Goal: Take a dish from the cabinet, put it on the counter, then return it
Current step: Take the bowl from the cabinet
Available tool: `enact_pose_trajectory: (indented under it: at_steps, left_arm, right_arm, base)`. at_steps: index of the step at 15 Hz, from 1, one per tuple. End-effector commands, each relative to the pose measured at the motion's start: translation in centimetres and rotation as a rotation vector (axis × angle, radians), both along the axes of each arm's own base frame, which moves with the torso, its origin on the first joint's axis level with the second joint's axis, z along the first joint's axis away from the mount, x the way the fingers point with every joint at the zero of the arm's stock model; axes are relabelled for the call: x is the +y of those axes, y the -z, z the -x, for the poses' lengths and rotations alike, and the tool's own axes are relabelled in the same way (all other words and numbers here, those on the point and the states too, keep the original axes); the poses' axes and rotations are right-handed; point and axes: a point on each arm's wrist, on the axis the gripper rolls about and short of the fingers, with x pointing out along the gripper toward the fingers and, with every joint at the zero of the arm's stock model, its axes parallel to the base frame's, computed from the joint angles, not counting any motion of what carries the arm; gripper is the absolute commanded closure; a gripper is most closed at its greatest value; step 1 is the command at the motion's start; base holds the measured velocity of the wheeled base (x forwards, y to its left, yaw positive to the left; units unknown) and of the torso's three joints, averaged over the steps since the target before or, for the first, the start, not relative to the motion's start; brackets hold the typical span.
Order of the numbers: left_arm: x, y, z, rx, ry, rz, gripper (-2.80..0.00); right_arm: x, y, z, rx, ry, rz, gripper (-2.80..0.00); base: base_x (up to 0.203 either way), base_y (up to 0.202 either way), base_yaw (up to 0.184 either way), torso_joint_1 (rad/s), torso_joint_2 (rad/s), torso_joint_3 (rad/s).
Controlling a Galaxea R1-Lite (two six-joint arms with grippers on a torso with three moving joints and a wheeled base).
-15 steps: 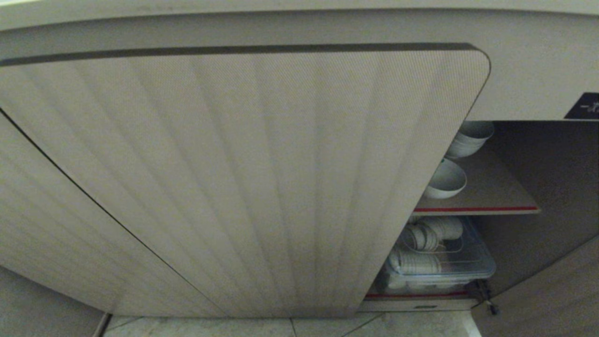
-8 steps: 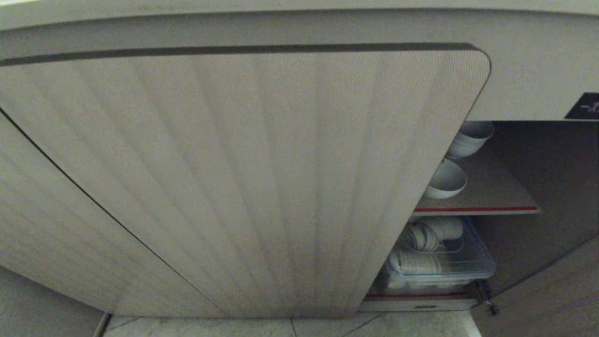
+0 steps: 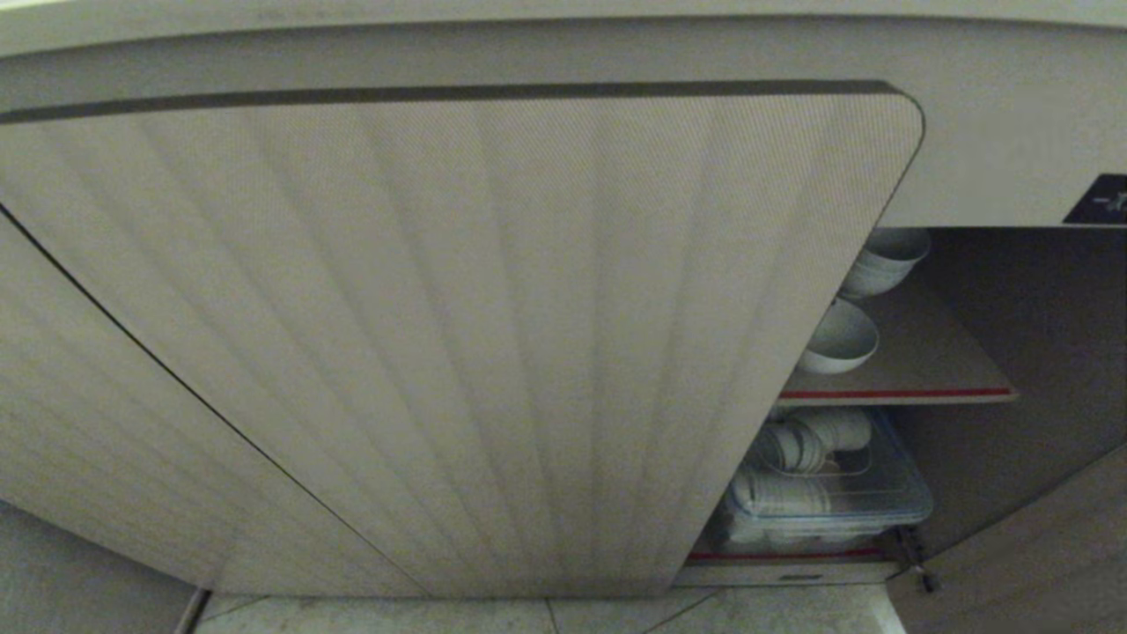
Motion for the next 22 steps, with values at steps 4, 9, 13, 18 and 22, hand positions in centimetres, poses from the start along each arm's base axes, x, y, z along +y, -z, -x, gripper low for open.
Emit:
enact_pose_trajectory:
  at_steps: [4,9,13,18,22]
  left_arm:
    - [0.0,0.0,0.0,-0.001,0.000,0.000,0.00]
    - [0.0,0.0,0.0,-0.001,0.000,0.000,0.00]
    - [0.0,0.0,0.0,-0.001,0.000,0.000,0.00]
    - [0.0,0.0,0.0,-0.001,0.000,0.000,0.00]
    - [0.0,0.0,0.0,-0.001,0.000,0.000,0.00]
  right_arm:
    - [0.3,0.4,-1.0,0.061,-0.070,-0.011,0.00]
    - [0.7,0.6,-1.5,0.107,-0.166,-0.022,0.00]
    - [0.8,0.5,-3.0,0.146,-0.178,-0.021,0.00]
    - [0.7,0.4,-4.8,0.129,-0.174,-0.052,0.00]
    - [0.6,0.4,-6.9,0.109,-0.172,-0.064,0.00]
  base:
    - [0.000,0.000,0.000,0.000,0.00,0.000]
    - [0.000,0.000,0.000,0.000,0.00,0.000]
    - [0.000,0.000,0.000,0.000,0.00,0.000]
    - [0.000,0.000,0.000,0.000,0.00,0.000]
    - [0.000,0.000,0.000,0.000,0.00,0.000]
